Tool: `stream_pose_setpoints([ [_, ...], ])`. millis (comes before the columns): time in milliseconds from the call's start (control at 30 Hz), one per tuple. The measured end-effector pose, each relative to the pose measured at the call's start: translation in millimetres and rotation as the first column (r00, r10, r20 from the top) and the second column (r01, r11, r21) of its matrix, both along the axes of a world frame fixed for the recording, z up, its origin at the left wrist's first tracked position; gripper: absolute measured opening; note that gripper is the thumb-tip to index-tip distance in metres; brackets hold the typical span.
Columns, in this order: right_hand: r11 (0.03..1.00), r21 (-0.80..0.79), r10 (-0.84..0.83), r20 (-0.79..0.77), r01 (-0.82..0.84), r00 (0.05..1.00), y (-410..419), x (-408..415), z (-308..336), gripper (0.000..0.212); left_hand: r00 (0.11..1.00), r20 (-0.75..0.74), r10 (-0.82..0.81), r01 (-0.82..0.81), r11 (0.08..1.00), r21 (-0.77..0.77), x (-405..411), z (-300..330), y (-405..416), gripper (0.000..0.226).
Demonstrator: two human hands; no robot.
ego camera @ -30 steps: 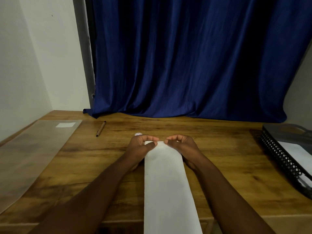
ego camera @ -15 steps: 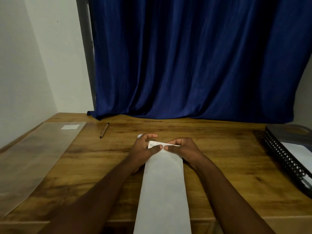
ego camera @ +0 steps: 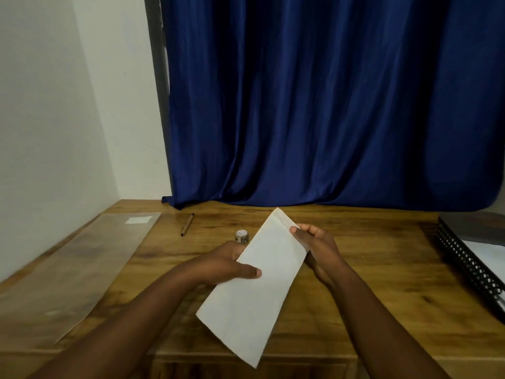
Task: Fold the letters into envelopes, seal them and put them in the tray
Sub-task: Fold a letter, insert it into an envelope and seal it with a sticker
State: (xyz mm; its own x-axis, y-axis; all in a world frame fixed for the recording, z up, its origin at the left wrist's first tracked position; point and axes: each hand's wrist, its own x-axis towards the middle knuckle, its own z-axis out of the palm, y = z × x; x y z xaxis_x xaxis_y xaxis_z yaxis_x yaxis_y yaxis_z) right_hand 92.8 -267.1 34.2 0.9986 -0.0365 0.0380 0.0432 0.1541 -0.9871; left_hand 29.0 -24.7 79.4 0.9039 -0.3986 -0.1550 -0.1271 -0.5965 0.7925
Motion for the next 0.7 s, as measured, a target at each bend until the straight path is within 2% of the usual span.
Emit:
stream_pose_setpoints([
  [100,0.998,-0.02,0.059,0.071,-0.058,0.996,2.5,-6.8,3.9,0.018,0.989,0.149,0.002,-0.014,0.996,0.083,-7.1,20.7,20.3,0.024],
  [167,0.994,-0.107,0.041,0.155,-0.025,0.987,4.1,-11.6,3.7,0.013,0.945,0.322,-0.051,-0.026,0.973,0.23,-12.1,34.9,32.0,0.025],
  [233,0.987,-0.158,0.037,0.232,0.0,0.972,7.4,-16.7,2.5,0.008,0.851,0.504,-0.146,-0.113,0.887,0.448,-18.5,42.6,38.0,0.034],
  [267,0.992,-0.125,0.061,0.239,-0.031,0.969,9.8,-19.0,2.1,0.006,0.774,0.603,-0.193,-0.192,0.836,0.515,-21.8,43.7,39.4,0.038],
  [333,0.994,-0.059,0.099,0.192,-0.089,0.976,13.8,-18.4,0.2,0.005,0.601,0.746,-0.285,-0.305,0.782,0.544,-24.3,34.5,42.2,0.046],
  [400,0.992,-0.077,0.113,0.128,-0.104,0.985,15.9,-14.6,-2.1,0.014,0.546,0.767,-0.338,-0.365,0.728,0.58,-23.4,13.5,43.4,0.055],
  [467,0.982,-0.097,0.164,0.042,-0.16,0.985,13.8,-13.0,-3.9,0.018,0.582,0.742,-0.333,-0.385,0.691,0.612,-23.7,-11.2,44.3,0.06],
  [533,0.971,-0.094,0.215,-0.046,-0.218,0.976,9.4,-13.8,-5.4,0.023,0.601,0.735,-0.315,-0.386,0.691,0.611,-26.9,-31.6,43.1,0.06],
  [600,0.965,-0.125,0.22,-0.103,-0.232,0.97,6.3,-14.4,-8.7,0.023,0.633,0.714,-0.299,-0.35,0.712,0.608,-28.7,-48.3,42.5,0.059],
  [700,0.948,-0.256,0.167,-0.096,-0.187,0.981,5.1,-12.1,-16.4,0.023,0.721,0.641,-0.265,-0.251,0.762,0.597,-25.8,-63.9,44.1,0.054],
])
